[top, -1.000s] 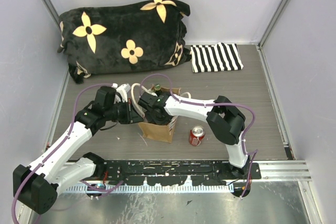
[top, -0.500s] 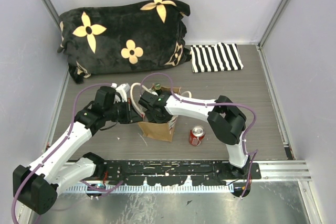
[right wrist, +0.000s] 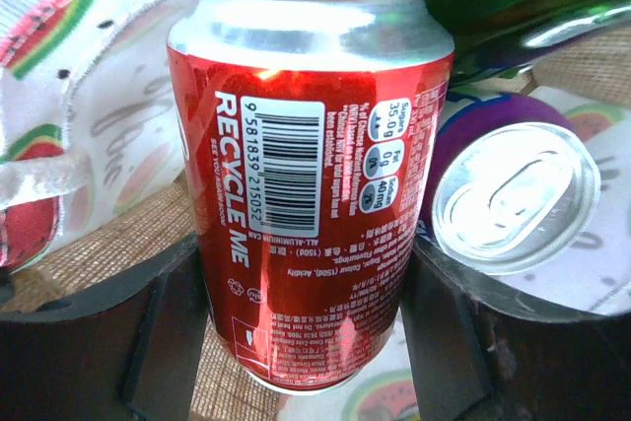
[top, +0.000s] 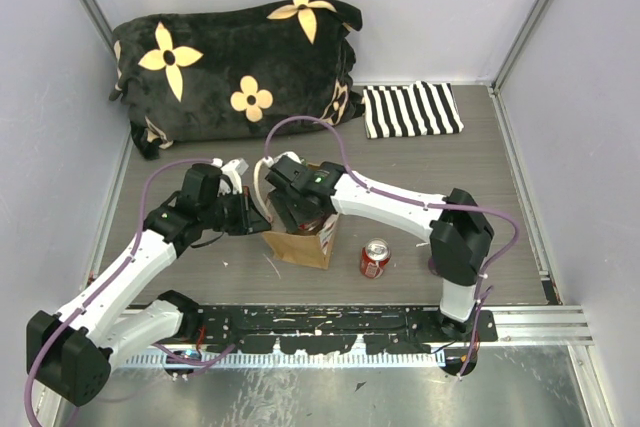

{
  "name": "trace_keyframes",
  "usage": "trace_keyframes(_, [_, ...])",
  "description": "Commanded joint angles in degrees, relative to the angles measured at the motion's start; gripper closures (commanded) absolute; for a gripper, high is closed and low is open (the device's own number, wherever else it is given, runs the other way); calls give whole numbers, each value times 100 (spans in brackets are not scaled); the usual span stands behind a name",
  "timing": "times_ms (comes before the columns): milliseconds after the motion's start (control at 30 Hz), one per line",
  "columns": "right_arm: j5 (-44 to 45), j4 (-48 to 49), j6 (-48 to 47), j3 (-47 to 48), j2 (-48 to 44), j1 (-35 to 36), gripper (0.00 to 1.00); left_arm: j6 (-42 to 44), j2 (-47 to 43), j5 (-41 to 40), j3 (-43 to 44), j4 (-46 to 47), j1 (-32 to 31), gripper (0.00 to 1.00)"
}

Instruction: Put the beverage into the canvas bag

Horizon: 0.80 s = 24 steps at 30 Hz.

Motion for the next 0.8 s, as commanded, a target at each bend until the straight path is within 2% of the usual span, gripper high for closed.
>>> trace_keyframes(0, [472, 489, 11, 290, -592, -30, 99, 207, 124, -316, -143, -273, 29, 100])
trace_keyframes(233, [1010, 636, 7, 507, -933, -25, 99, 238, 135, -312, -125, -280, 29, 100])
trace_keyframes(533, [2105, 734, -202, 1425, -1361, -146, 99, 238, 186, -283, -99, -245, 24, 100])
trace_keyframes(667, [2602, 755, -287, 1661, -1560, -597, 99, 245, 188, -278, -89, -250, 29, 100])
trace_keyframes(767, [2565, 546, -248, 1607, -1670, -1279, 99, 262, 182, -268, -87, -246, 28, 100])
